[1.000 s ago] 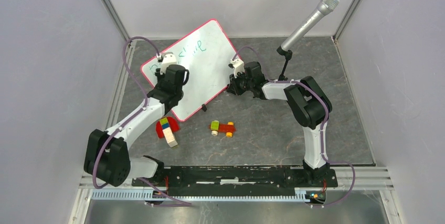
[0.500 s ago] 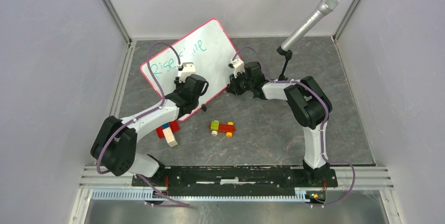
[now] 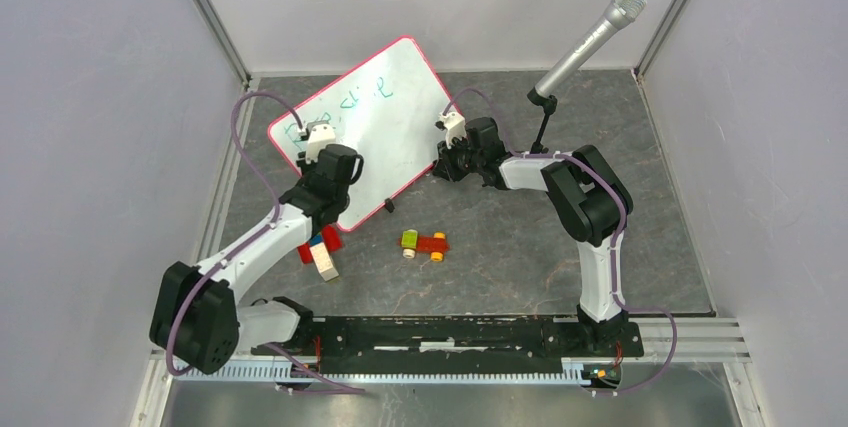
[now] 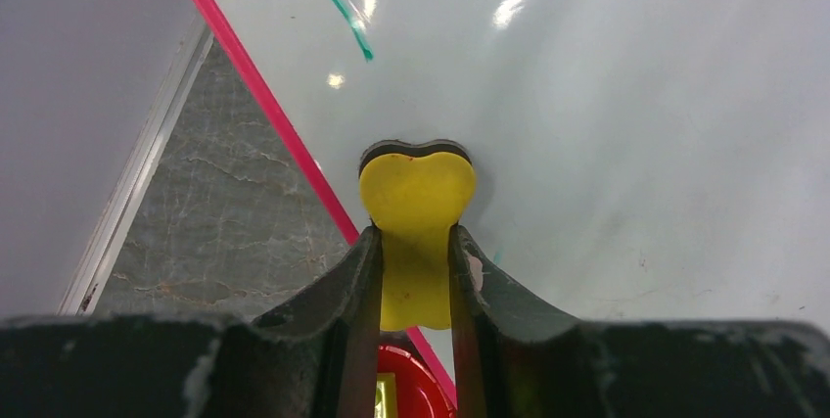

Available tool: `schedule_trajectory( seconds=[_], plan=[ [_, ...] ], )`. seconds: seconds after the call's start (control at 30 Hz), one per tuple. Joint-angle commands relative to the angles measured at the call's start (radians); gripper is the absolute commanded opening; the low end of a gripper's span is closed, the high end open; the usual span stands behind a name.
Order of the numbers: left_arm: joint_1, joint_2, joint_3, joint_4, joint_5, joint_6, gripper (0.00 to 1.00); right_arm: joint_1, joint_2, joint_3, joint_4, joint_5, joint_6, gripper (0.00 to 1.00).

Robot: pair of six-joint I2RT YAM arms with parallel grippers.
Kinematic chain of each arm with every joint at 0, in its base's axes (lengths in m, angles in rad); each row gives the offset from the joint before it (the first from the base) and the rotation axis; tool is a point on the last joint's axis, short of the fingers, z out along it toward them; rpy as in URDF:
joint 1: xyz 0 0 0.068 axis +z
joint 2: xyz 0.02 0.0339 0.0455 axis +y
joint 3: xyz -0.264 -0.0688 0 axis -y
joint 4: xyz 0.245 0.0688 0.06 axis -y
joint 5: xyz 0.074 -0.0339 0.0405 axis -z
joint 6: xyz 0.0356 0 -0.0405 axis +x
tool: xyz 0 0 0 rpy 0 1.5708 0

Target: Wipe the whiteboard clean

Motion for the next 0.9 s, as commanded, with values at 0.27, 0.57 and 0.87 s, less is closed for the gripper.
schedule_trajectory(
  seconds=[0.27,0.57,0.87],
  plan=[
    [-0.167,0.191,-0.013,0.015,0.061,-0.214,0.19,-0.005,0.013,-0.008,-0.033,-0.023,0.016,0.00],
    [-0.055,0.004,-0.037,-0.038,0.036,-0.156,0.20,-0.005,0.017,-0.004,-0.032,-0.024,0.016,0.00],
    [0.021,-0.035,-0.055,-0.018,0.102,-0.100,0.20,-0.005,0.027,0.000,-0.027,-0.033,0.023,0.00]
  ],
)
